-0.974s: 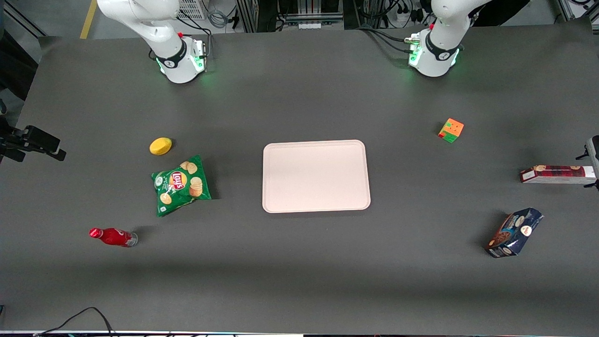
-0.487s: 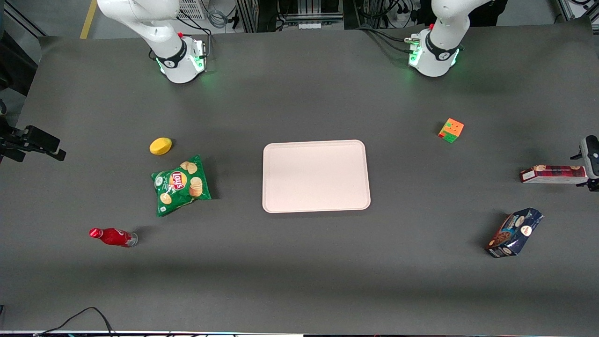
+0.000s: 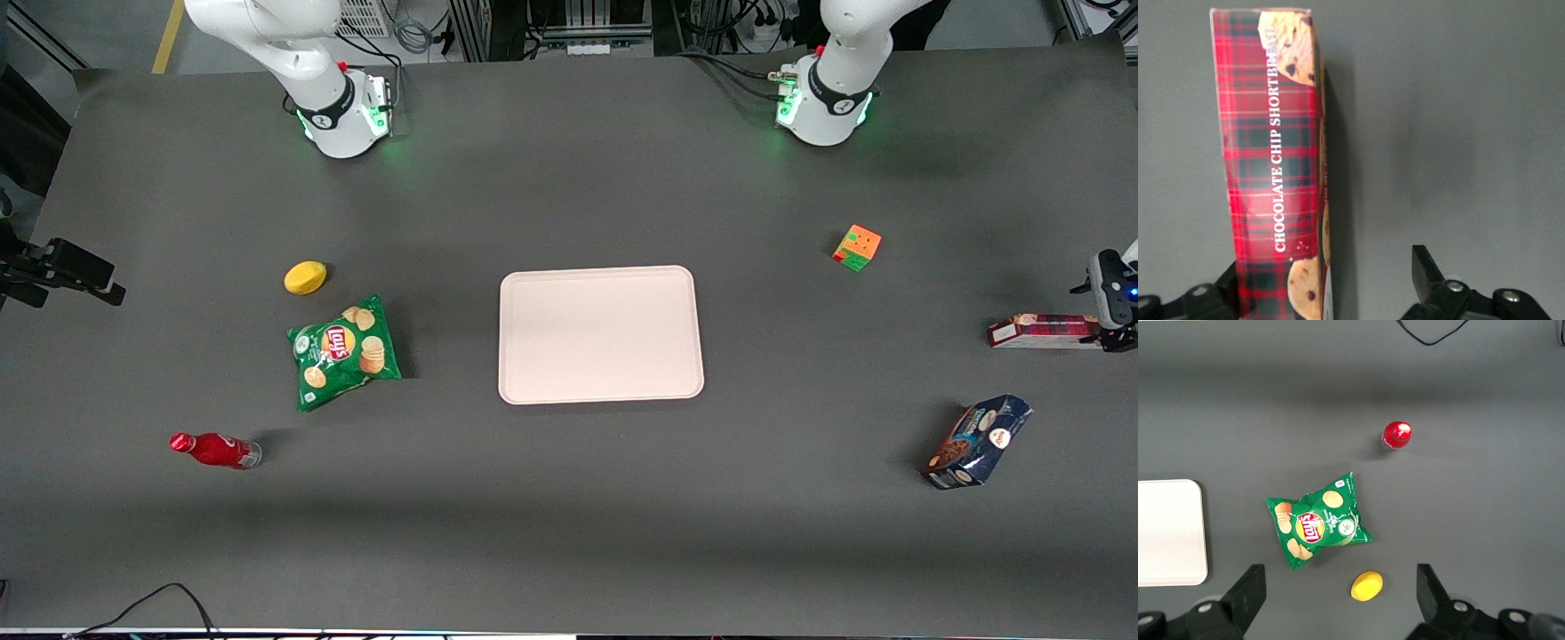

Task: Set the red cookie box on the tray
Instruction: 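Lower the left gripper and close it on the box end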

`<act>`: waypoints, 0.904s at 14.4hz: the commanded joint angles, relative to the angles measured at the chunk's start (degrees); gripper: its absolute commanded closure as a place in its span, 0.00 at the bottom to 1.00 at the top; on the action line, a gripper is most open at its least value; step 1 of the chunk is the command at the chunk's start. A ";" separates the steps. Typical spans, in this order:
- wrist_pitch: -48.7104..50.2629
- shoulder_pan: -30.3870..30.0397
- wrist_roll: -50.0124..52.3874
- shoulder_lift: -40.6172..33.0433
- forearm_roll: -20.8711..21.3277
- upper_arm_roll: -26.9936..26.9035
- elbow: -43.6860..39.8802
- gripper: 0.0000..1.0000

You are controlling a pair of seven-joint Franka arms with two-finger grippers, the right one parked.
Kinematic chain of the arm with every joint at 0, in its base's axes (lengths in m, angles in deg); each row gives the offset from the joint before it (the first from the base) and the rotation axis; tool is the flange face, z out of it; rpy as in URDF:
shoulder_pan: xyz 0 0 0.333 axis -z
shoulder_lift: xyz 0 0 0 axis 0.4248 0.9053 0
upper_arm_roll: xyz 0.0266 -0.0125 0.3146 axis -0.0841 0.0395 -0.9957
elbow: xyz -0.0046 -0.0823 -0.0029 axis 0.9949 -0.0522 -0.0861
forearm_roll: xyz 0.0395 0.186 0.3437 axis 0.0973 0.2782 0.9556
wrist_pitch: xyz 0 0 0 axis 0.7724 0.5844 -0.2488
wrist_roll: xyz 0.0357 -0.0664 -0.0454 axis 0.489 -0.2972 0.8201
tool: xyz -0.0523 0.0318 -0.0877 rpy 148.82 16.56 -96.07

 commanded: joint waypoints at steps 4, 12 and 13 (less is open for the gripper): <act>-1.91 -0.50 -2.27 -0.52 -1.20 0.01 1.38 0.20; -1.48 -0.06 -1.21 0.89 -4.71 0.01 -2.40 0.84; -1.04 0.03 0.27 0.80 -4.71 0.10 -3.10 0.85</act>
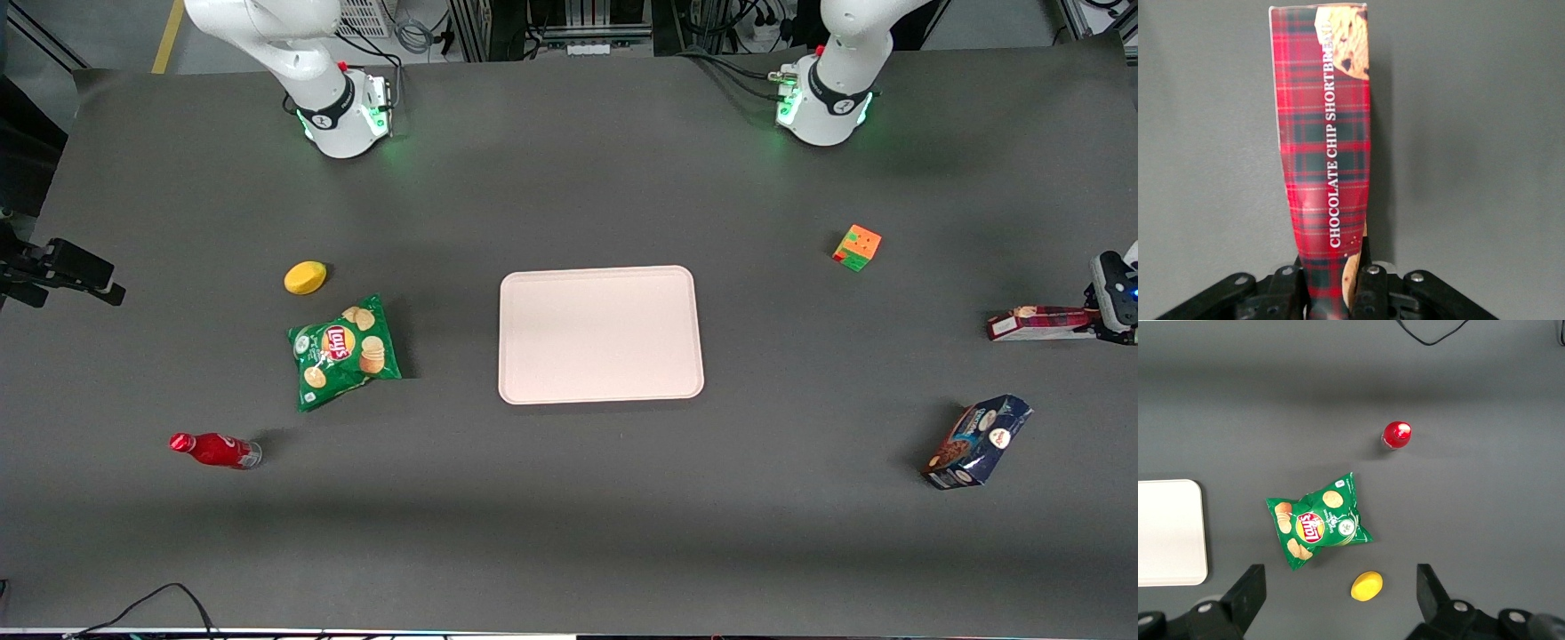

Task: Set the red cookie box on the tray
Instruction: 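Lift the shortbread box upright with the left gripper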

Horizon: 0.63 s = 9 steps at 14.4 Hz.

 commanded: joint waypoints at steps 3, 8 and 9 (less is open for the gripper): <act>1.59 0.61 4.08 -0.60 -1.61 -0.10 -5.41 0.85; 9.92 1.58 9.88 -7.01 -1.43 0.52 -10.41 0.85; 12.12 1.58 11.28 -7.54 -1.34 1.04 -12.08 0.85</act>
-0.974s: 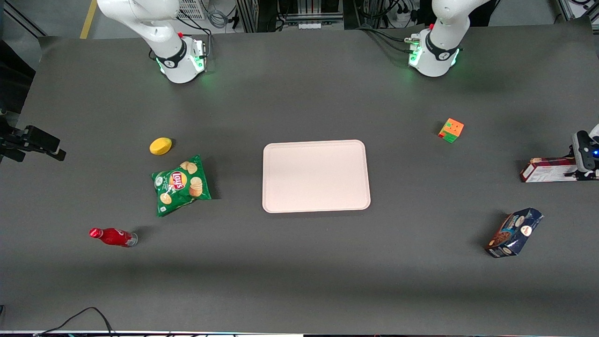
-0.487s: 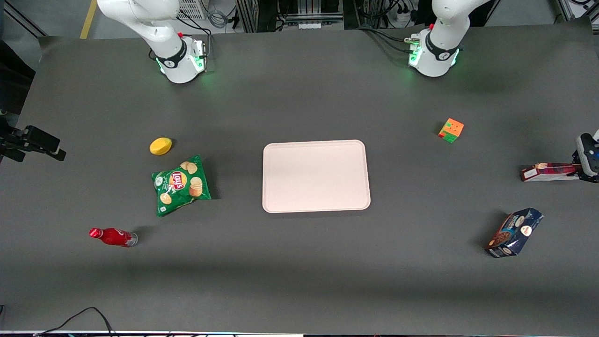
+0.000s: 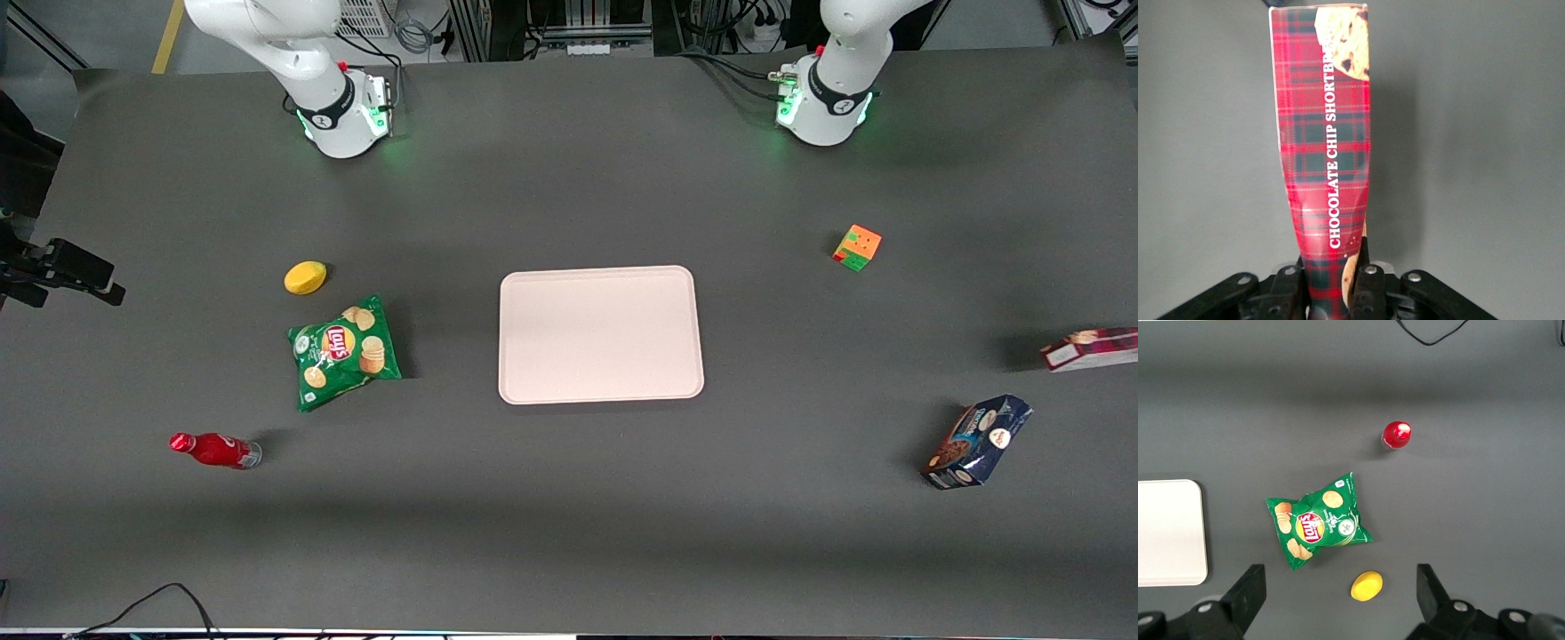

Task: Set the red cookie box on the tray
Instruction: 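Lift the shortbread box upright with the left gripper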

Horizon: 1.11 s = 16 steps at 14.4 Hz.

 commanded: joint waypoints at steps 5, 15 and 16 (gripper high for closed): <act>17.16 1.03 6.84 -5.14 0.00 0.62 -13.30 0.84; 32.20 2.17 34.51 -8.83 5.80 8.43 -18.77 0.84; 32.38 2.17 36.36 -8.92 5.89 9.22 -18.77 0.84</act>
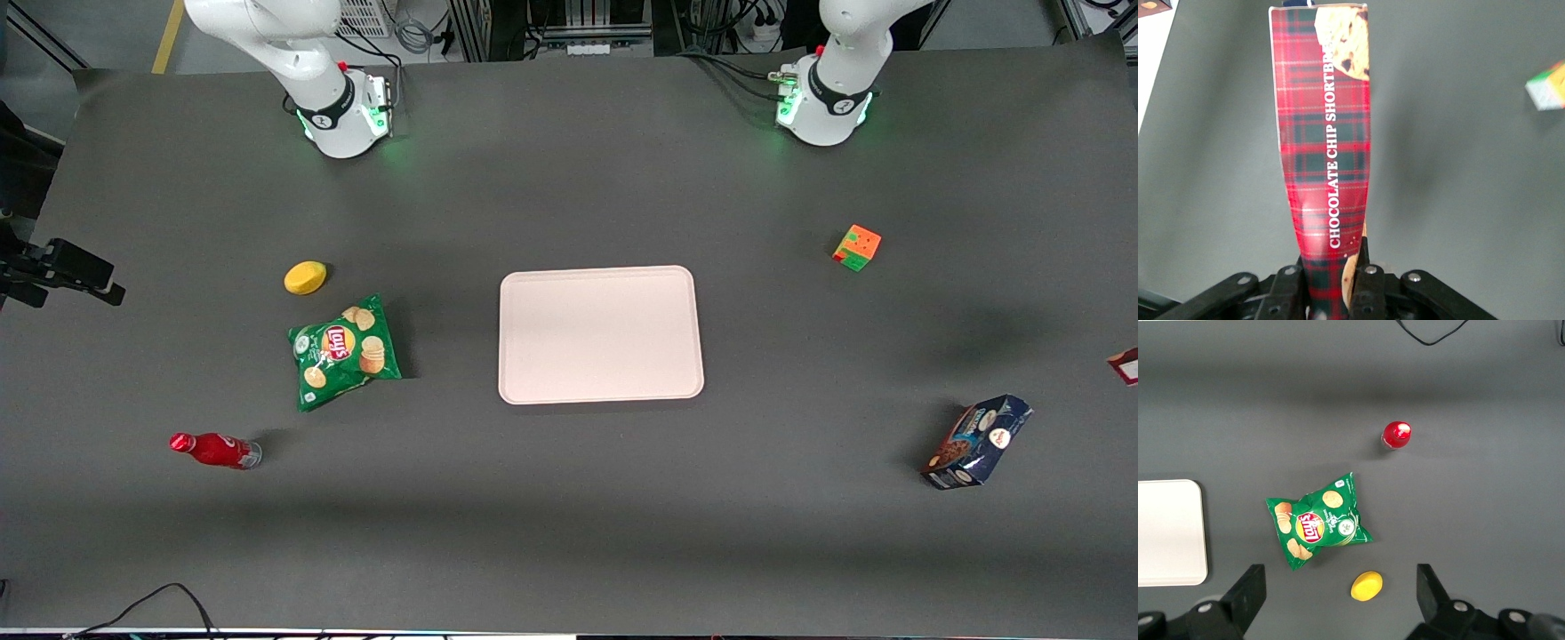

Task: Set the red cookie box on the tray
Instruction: 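Lift the shortbread box upright with the left gripper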

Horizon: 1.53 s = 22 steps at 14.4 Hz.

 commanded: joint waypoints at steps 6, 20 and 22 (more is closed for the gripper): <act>5.95 0.46 25.78 -3.16 4.28 9.41 0.23 0.85; 7.28 4.94 88.34 -3.25 6.66 31.65 2.43 0.84; 7.19 5.64 98.81 -2.90 6.67 35.17 2.95 0.84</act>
